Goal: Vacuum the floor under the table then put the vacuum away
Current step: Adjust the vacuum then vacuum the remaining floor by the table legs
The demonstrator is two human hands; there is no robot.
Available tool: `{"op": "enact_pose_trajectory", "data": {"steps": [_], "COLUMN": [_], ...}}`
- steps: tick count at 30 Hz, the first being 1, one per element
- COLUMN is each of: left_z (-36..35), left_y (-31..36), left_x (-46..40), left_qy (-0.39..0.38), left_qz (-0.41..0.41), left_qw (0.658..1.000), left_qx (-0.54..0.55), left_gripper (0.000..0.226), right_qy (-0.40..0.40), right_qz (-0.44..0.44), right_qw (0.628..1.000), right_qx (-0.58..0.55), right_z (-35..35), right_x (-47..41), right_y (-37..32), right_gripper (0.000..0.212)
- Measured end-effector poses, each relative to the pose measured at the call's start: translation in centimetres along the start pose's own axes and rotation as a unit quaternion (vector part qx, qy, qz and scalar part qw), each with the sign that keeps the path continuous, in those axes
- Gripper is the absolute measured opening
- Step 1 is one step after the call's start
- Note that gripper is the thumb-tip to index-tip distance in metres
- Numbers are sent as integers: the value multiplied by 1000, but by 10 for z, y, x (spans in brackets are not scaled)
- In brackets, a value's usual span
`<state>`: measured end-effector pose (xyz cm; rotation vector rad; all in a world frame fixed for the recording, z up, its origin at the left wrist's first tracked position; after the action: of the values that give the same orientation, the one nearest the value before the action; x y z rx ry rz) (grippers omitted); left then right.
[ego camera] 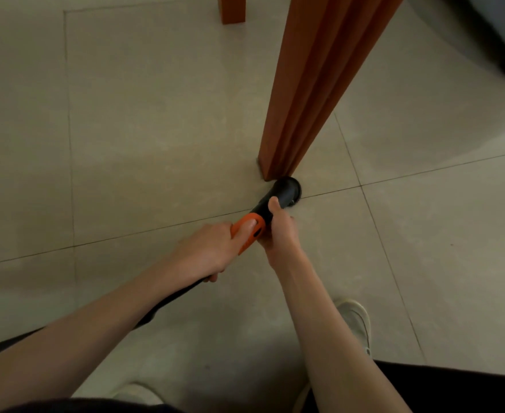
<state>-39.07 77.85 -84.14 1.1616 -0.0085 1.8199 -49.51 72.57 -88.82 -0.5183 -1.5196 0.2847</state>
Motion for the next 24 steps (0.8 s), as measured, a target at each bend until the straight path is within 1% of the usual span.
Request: {"op": "enact_pose_trajectory", "data": {"steps": [4,9,12,17,19,22,24], "left_z": [-1,-10,-9,-1,3,9,13], "left_y": [11,13,10,-10,-24,-45,-56], "left_x": [-10,-6,1,19,29,43,51], "left_qy": [0,-25,-32,-28,-31,-28,-33], "left_qz": [-8,6,6,22,41,71,89], "left_qw": [1000,999,998,999,999,997,994], "left_qx": [-12,-39,-45,-41,-13,33,58], "left_gripper": [62,59,58,59,58,56,54], "right_qy": [6,22,8,-31,-50,-70,-73], "right_qz": [5,-3,-5,-26,-33,-42,-46], "right_qw": [1000,1000,1000,999,998,997,996], "right_qx": [2,8,-9,-34,-32,-19,-10], "right_z": [4,17,17,-1,-12,-29,-39], "right_x": [-9,-11,-6,11,18,29,38], "right_y": [-9,2,9,28,38,49,56], "right_gripper": [25,27,32,47,44,30,31]}}
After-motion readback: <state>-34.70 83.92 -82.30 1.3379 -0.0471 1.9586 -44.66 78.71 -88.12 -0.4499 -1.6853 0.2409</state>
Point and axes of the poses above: each hand's wrist, its own x-axis away from the middle knuckle, its own z-axis out of the back of the hand, y = z × x, the point moved 3 cm from there along -x, towards the middle knuckle, and after that the axes turned 3 degrees about x, right-handed, at the moved point
